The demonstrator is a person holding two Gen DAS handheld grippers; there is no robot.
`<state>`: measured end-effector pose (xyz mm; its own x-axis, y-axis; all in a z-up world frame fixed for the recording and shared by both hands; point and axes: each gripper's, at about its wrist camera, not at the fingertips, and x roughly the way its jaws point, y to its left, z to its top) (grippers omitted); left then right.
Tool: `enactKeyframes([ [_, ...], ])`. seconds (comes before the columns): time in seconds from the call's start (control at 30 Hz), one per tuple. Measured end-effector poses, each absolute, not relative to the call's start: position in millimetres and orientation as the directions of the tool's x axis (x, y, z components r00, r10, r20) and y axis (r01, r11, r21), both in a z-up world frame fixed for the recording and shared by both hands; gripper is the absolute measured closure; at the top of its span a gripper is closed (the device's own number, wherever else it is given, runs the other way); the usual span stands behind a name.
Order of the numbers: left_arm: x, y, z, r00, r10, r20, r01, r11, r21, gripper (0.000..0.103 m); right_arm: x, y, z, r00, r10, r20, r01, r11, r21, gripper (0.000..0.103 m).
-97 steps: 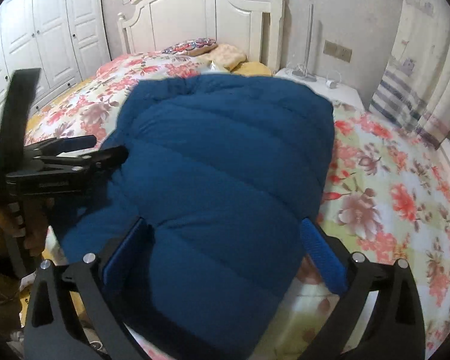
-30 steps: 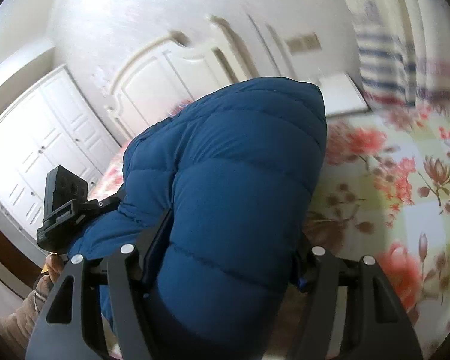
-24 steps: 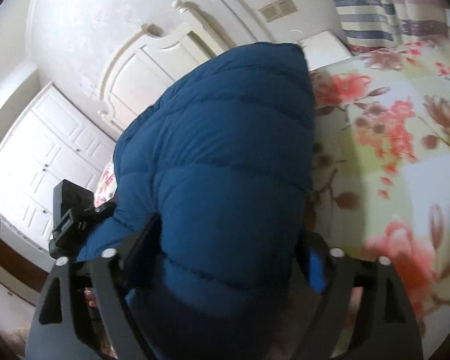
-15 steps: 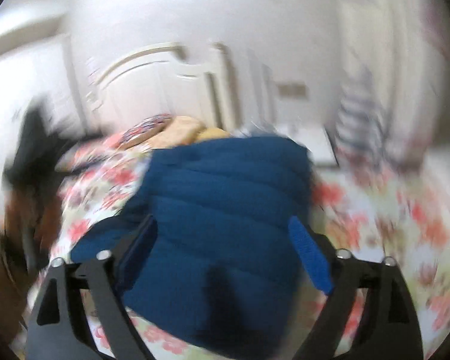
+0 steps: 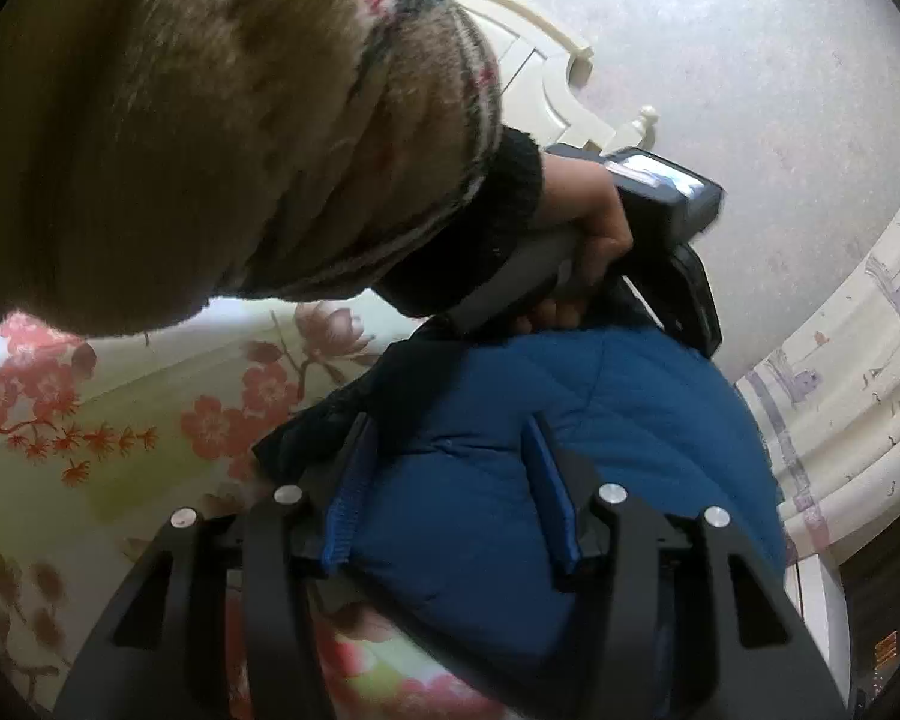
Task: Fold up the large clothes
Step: 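Lower the folded jacket onto the bed and open both tools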
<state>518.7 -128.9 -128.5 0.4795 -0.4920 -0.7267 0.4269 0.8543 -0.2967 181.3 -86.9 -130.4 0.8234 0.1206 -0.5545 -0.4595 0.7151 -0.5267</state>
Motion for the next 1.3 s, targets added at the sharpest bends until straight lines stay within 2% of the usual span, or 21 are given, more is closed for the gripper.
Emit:
enactKeyframes([
  [0.2,518,-125,-139,0.496,-0.510,-0.702,0.449,0.843,-0.296,0.004,202,-82,-135,0.797,0.124,-0.591,-0.487,0.711,-0.507,0.052],
  [0.4,517,-131,-140,0.512,-0.497,-0.701,0.442,0.851,-0.282,0.004,206,-89,-131,0.802,0.136,-0.582,-0.476,0.735,-0.483,0.052],
  [0.47,515,-133,-138,0.526,-0.471,-0.708,0.439,0.863,-0.249,0.004,193,-103,-107,0.759,0.225,-0.611,-0.524,0.769,-0.367,0.053],
  [0.5,513,-135,-137,0.537,-0.455,-0.710,0.437,0.870,-0.228,0.004,187,-123,-87,0.741,0.308,-0.597,-0.539,0.803,-0.256,0.050],
  [0.53,511,-135,-137,0.547,-0.445,-0.709,0.434,0.875,-0.215,0.004,184,-139,-74,0.756,0.323,-0.569,-0.517,0.829,-0.216,0.049],
  [0.63,510,-135,-136,0.563,-0.435,-0.703,0.426,0.881,-0.204,0.004,184,-204,-45,0.855,0.238,-0.460,-0.335,0.932,-0.141,0.048],
  [0.67,510,-134,-136,0.566,-0.433,-0.701,0.424,0.883,-0.202,0.004,188,-224,-42,0.867,0.216,-0.450,-0.285,0.954,-0.091,0.048],
  [0.73,509,-133,-136,0.575,-0.427,-0.698,0.420,0.886,-0.196,0.004,206,-268,-49,0.858,0.182,-0.481,-0.182,0.982,0.049,0.046],
  [0.8,509,-133,-135,0.580,-0.424,-0.696,0.417,0.888,-0.193,0.004,219,-285,-78,0.818,0.190,-0.543,-0.159,0.982,0.104,0.045],
  [0.93,507,-133,-135,0.592,-0.426,-0.684,0.422,0.887,-0.188,0.004,228,-268,-105,0.825,0.099,-0.557,-0.134,0.991,-0.022,0.042],
  [1.1,506,-132,-135,0.601,-0.420,-0.680,0.417,0.891,-0.181,0.004,241,-275,-110,0.819,0.127,-0.559,-0.146,0.989,0.011,0.040],
  [1.3,494,-139,-129,0.672,-0.323,-0.666,0.376,0.924,-0.069,0.004,227,-276,-112,0.817,0.131,-0.561,-0.139,0.990,0.028,0.039],
])
